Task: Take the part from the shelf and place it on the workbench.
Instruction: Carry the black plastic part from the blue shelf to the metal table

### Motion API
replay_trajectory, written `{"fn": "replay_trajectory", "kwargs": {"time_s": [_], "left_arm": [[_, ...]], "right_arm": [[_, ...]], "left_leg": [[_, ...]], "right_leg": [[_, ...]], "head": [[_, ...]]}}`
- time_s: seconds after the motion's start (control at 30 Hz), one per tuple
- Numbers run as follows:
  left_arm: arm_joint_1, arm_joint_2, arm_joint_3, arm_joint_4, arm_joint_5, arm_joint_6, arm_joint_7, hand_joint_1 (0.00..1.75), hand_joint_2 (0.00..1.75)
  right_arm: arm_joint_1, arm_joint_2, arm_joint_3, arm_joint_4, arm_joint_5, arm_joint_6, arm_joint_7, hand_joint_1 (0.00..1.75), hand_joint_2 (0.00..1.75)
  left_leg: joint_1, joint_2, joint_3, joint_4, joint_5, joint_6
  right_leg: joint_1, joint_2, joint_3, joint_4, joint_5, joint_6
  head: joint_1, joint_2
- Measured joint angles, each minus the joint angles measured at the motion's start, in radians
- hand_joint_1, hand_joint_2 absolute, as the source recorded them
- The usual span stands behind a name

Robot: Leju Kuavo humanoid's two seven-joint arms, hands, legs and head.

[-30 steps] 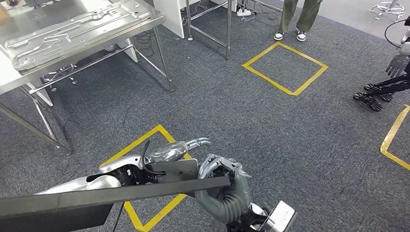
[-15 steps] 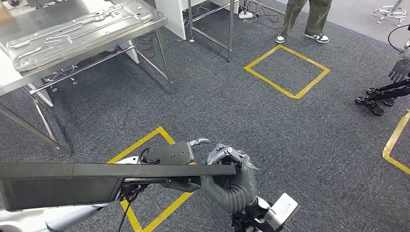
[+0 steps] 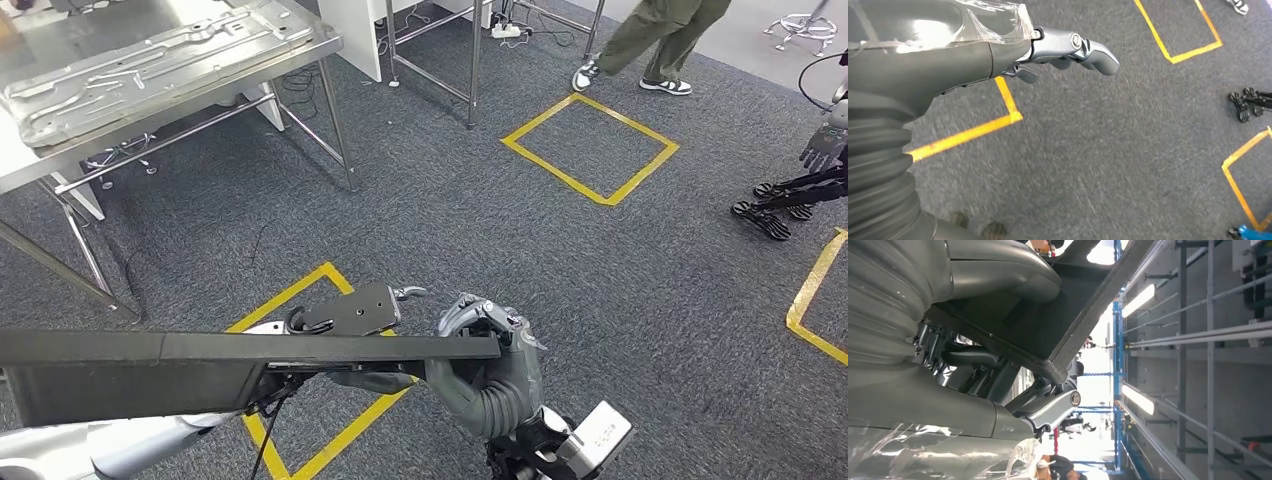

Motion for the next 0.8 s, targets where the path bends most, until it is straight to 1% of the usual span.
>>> {"fn": "replay_trajectory", "kwargs": {"time_s": [0.03,0.07,0.1,0.13,0.17,0.2,0.23,0.27,0.3,0.33,0.37,0.4,0.43,0.47,0.5,0.53,0.6,0.63,0.67,0.7,0.73,0.77,0.8], "left_arm": [[-0.002,0.002,-0.001,-0.003,-0.008,-0.004,0.002,0.00,1.75],[-0.003,0.004,-0.001,-0.006,-0.018,-0.007,0.002,0.00,1.75],[-0.006,0.006,-0.002,-0.009,-0.030,-0.012,0.003,0.00,1.75],[-0.009,0.008,-0.002,-0.013,-0.043,-0.017,0.003,0.00,1.75],[-0.012,0.009,-0.003,-0.016,-0.056,-0.022,0.002,0.00,1.75],[-0.015,0.009,-0.005,-0.018,-0.068,-0.027,0.001,0.00,1.75],[-0.016,0.009,-0.007,-0.019,-0.081,-0.032,-0.001,0.00,1.75],[-0.016,0.010,-0.011,-0.020,-0.094,-0.037,-0.002,0.00,1.75],[-0.016,0.011,-0.014,-0.021,-0.106,-0.042,-0.002,0.00,1.75],[-0.016,0.012,-0.018,-0.023,-0.118,-0.045,-0.003,0.00,1.75],[-0.017,0.014,-0.021,-0.026,-0.127,-0.049,-0.003,0.00,1.75],[-0.018,0.016,-0.023,-0.029,-0.137,-0.053,-0.003,0.00,1.75],[-0.020,0.017,-0.024,-0.032,-0.146,-0.056,-0.003,0.00,1.75],[-0.022,0.019,-0.024,-0.034,-0.154,-0.060,-0.003,0.00,1.75],[-0.024,0.020,-0.025,-0.035,-0.161,-0.062,-0.003,0.00,1.75],[-0.026,0.021,-0.025,-0.037,-0.165,-0.064,-0.003,0.00,1.75],[-0.030,0.025,-0.025,-0.040,-0.171,-0.067,-0.003,0.00,1.75],[-0.033,0.027,-0.024,-0.043,-0.175,-0.068,-0.003,0.00,1.75],[-0.036,0.030,-0.024,-0.045,-0.181,-0.071,-0.003,0.00,1.75],[-0.037,0.032,-0.024,-0.046,-0.189,-0.074,-0.003,0.00,1.75],[-0.038,0.033,-0.025,-0.047,-0.198,-0.079,-0.003,0.00,1.75],[-0.036,0.035,-0.025,-0.047,-0.207,-0.084,-0.003,0.00,1.75],[-0.035,0.036,-0.026,-0.047,-0.213,-0.088,-0.003,0.00,1.75]], "right_arm": [[0.000,0.000,0.000,0.000,-0.001,0.000,-0.001,1.75,1.75],[-0.001,0.000,0.000,0.000,-0.002,0.000,-0.003,1.75,1.75],[-0.001,-0.001,0.000,-0.001,-0.002,0.000,-0.004,1.75,1.75],[-0.002,-0.001,0.000,-0.001,-0.004,0.001,-0.007,1.75,1.75],[-0.003,-0.002,0.000,-0.002,-0.005,0.002,-0.010,1.75,1.75],[-0.003,-0.002,0.000,-0.002,-0.007,0.003,-0.013,1.75,1.75],[-0.002,-0.003,0.000,-0.002,-0.009,0.004,-0.016,1.75,1.75],[-0.001,-0.004,0.000,-0.002,-0.011,0.005,-0.018,1.75,1.75],[-0.001,-0.005,0.001,-0.002,-0.012,0.006,-0.019,1.75,1.75],[0.000,-0.006,0.001,-0.002,-0.013,0.007,-0.020,1.75,1.75],[0.000,-0.007,0.002,-0.002,-0.013,0.008,-0.021,1.75,1.75],[0.000,-0.007,0.003,-0.002,-0.014,0.008,-0.023,1.75,1.75],[0.000,-0.007,0.003,-0.002,-0.014,0.009,-0.024,1.75,1.75],[-0.001,-0.006,0.003,-0.002,-0.014,0.010,-0.026,1.75,1.75],[-0.001,-0.006,0.003,-0.002,-0.015,0.010,-0.027,1.75,1.75],[-0.001,-0.006,0.003,-0.002,-0.015,0.010,-0.027,1.75,1.75],[-0.002,-0.005,0.003,-0.002,-0.015,0.011,-0.029,1.75,1.75],[-0.003,-0.004,0.003,-0.002,-0.015,0.011,-0.030,1.75,1.75],[-0.004,-0.004,0.004,-0.002,-0.015,0.011,-0.031,1.75,1.75],[-0.004,-0.003,0.004,-0.002,-0.015,0.012,-0.032,1.75,1.75],[-0.004,-0.003,0.004,-0.002,-0.015,0.013,-0.033,1.75,1.75],[-0.003,-0.003,0.004,-0.002,-0.015,0.014,-0.034,1.75,1.75],[-0.002,-0.003,0.004,-0.002,-0.016,0.015,-0.035,1.75,1.75]], "left_leg": [[-0.002,0.000,0.002,-0.002,0.000,0.001],[-0.001,-0.001,0.006,-0.006,0.002,0.004],[0.001,-0.002,0.012,-0.010,0.003,0.008],[0.003,-0.002,0.018,-0.014,0.004,0.013],[0.004,-0.002,0.024,-0.017,0.004,0.018],[0.003,-0.002,0.028,-0.017,0.002,0.022],[0.001,-0.002,0.030,-0.017,0.000,0.027],[-0.001,-0.003,0.032,-0.017,-0.002,0.030],[-0.002,-0.003,0.034,-0.016,-0.005,0.031],[-0.003,-0.004,0.038,-0.016,-0.008,0.031],[-0.004,-0.005,0.043,-0.016,-0.013,0.031],[-0.004,-0.006,0.049,-0.016,-0.018,0.028],[-0.006,-0.007,0.054,-0.015,-0.025,0.025],[-0.008,-0.007,0.058,-0.014,-0.031,0.021],[-0.009,-0.008,0.059,-0.014,-0.035,0.016],[-0.010,-0.008,0.060,-0.014,-0.039,0.011],[-0.008,-0.008,0.060,-0.011,-0.047,0.002],[-0.006,-0.007,0.053,0.007,-0.058,-0.004],[-0.003,-0.006,0.035,0.046,-0.076,-0.011],[0.001,-0.006,0.004,0.106,-0.100,-0.018],[0.005,-0.005,-0.038,0.178,-0.125,-0.024],[0.009,-0.005,-0.079,0.244,-0.142,-0.029],[0.013,-0.005,-0.110,0.284,-0.144,-0.034]], "right_leg": [[-0.001,-0.001,0.002,-0.002,-0.001,0.006],[-0.002,-0.002,0.004,-0.002,-0.003,0.011],[-0.003,-0.003,0.003,0.005,-0.008,0.016],[-0.002,-0.003,-0.006,0.028,-0.020,0.019],[-0.002,-0.004,-0.026,0.071,-0.040,0.021],[0.000,-0.004,-0.058,0.132,-0.067,0.022],[0.000,-0.004,-0.097,0.201,-0.092,0.022],[0.000,-0.004,-0.132,0.258,-0.106,0.022],[0.001,-0.004,-0.155,0.287,-0.104,0.022],[0.001,-0.004,-0.158,0.275,-0.082,0.020],[0.001,-0.004,-0.139,0.222,-0.044,0.018],[0.001,-0.004,-0.106,0.148,-0.003,0.015],[0.002,-0.004,-0.071,0.074,0.027,0.012],[0.003,-0.004,-0.045,0.022,0.043,0.009],[0.005,-0.004,-0.031,-0.006,0.047,0.005],[0.007,-0.003,-0.027,-0.013,0.042,0.002],[0.006,-0.003,-0.024,-0.015,0.039,-0.007],[0.004,-0.003,-0.020,-0.017,0.037,-0.013],[0.002,-0.004,-0.015,-0.019,0.034,-0.017],[0.001,-0.004,-0.011,-0.019,0.030,-0.021],[0.001,-0.004,-0.008,-0.019,0.026,-0.023],[0.001,-0.004,-0.005,-0.019,0.022,-0.024],[0.001,-0.004,-0.001,-0.019,0.017,-0.023]], "head": [[0.000,0.000],[0.000,0.000],[0.000,0.000],[0.000,0.000],[0.001,0.000],[0.001,0.000],[0.001,0.000],[0.001,0.000],[0.001,0.000],[0.001,0.000],[0.001,0.000],[0.001,0.000],[0.001,0.000],[0.001,0.000],[0.001,0.000],[0.001,0.000],[0.001,0.000],[0.000,0.000],[0.000,0.000],[0.000,0.000],[-0.001,0.000],[0.000,0.000],[0.000,0.000]]}}
